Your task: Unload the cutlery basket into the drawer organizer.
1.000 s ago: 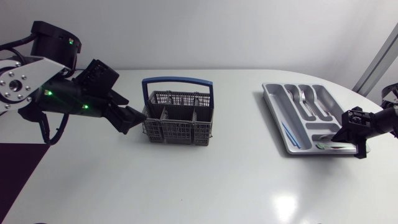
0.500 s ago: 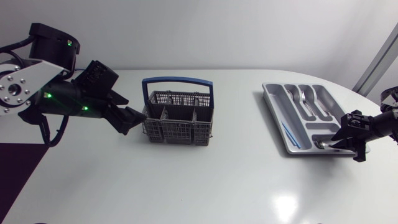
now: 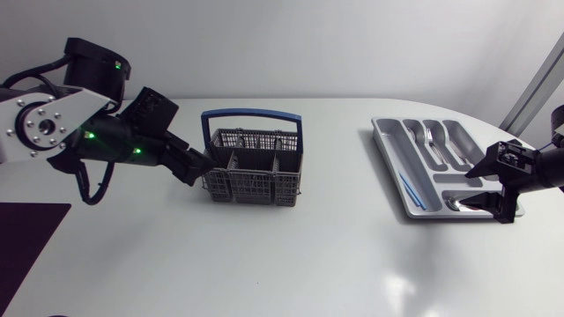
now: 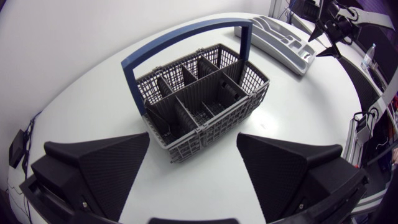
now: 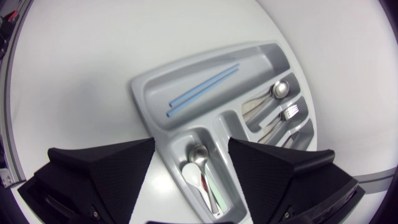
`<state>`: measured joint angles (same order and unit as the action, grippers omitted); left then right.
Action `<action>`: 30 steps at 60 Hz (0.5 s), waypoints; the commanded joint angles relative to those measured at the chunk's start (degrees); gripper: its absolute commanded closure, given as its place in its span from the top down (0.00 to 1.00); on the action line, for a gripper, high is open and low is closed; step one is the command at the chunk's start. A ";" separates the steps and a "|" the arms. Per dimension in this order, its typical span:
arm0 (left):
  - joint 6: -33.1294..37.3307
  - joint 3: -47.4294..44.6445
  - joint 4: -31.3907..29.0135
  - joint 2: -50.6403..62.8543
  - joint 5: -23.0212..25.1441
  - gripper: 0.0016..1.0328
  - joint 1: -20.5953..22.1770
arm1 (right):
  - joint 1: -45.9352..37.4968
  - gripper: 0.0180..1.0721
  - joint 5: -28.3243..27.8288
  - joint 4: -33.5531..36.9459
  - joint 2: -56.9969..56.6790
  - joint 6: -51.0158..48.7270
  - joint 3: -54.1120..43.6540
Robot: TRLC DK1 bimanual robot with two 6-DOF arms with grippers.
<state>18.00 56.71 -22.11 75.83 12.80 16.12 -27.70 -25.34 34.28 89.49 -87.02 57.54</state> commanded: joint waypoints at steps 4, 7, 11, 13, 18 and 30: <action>-4.64 2.35 1.37 3.62 -1.81 0.95 1.46 | 2.74 0.96 -2.87 0.52 -5.21 7.39 -3.31; -6.13 3.06 1.72 4.94 -1.81 0.95 1.55 | 3.89 0.96 -3.84 0.52 -6.88 9.94 -4.10; -7.80 3.94 1.89 6.52 -2.51 0.95 1.99 | 5.91 0.96 -4.54 0.61 -8.81 13.46 -4.80; -8.59 4.29 2.07 7.22 -3.39 0.95 2.43 | 7.05 0.96 -5.07 0.61 -9.78 15.30 -5.16; -10.53 4.64 3.56 8.54 -5.33 0.95 3.04 | 11.44 0.95 -5.77 0.61 -13.73 20.75 -6.74; -14.57 4.38 7.61 11.71 -8.58 0.94 4.27 | 24.28 0.95 -4.10 -0.44 -19.71 44.22 -8.67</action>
<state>6.04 59.75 -15.92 85.43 5.43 19.77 -6.79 -30.13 34.22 71.20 -54.22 50.70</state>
